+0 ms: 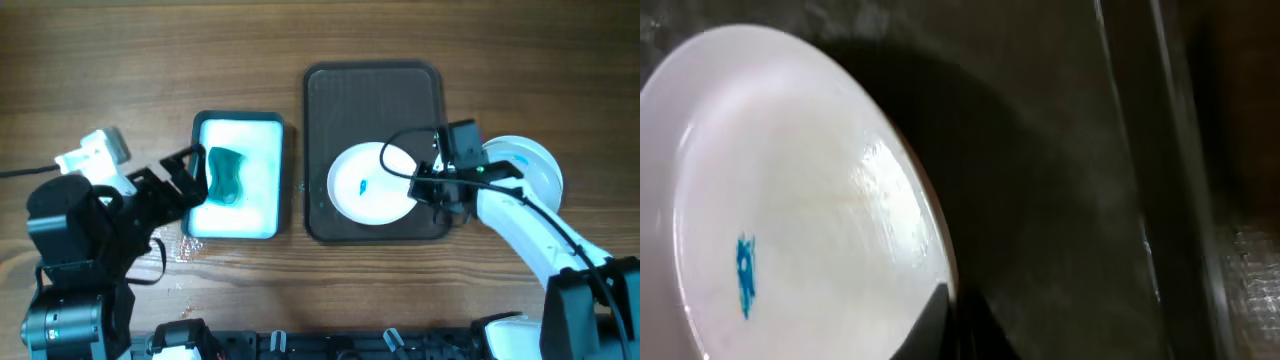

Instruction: Clean dirty plates on tray and stack at the side

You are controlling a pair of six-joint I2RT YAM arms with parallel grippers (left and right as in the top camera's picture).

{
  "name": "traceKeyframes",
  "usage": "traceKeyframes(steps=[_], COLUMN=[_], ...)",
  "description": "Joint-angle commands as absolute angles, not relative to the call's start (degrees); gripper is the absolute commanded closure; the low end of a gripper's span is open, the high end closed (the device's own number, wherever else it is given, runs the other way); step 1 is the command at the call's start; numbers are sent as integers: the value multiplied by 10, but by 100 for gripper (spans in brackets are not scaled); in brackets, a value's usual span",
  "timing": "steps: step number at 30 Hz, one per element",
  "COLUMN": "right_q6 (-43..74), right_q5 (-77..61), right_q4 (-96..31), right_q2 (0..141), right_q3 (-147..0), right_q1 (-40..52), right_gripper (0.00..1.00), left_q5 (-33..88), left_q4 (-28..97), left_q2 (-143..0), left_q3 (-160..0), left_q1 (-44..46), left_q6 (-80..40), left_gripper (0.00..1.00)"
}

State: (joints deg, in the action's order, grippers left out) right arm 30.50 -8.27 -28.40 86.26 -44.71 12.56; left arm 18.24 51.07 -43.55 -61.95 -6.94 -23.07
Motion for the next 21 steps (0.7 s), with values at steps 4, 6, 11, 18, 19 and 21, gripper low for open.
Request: traceKeyframes(steps=[4, 6, 11, 18, 19, 21], right_q6=[199, 199, 199, 199, 199, 199], right_q5=[-106, -106, -106, -106, -106, -106], right_q4=[-279, -281, -289, -302, -302, -302], right_q2=[860, 860, 860, 860, 860, 860], right_q3=[-439, -439, -439, -439, -439, -439], right_q1=[124, 124, 124, 124, 124, 124], right_gripper=[60, 59, 59, 60, 59, 59], left_q5=[130, 180, 86, -29, -29, -31], left_q4=[684, 675, 628, 463, 448, 426], left_q2=[-603, -665, -829, -1000, -1007, -1011], left_q3=[-617, -617, -616, -616, -616, -616], left_q1=[-72, -72, -37, 39, 40, 41], left_q6=[-231, -230, -219, -219, -219, -218], left_gripper=[0, 0, 18, 66, 69, 88])
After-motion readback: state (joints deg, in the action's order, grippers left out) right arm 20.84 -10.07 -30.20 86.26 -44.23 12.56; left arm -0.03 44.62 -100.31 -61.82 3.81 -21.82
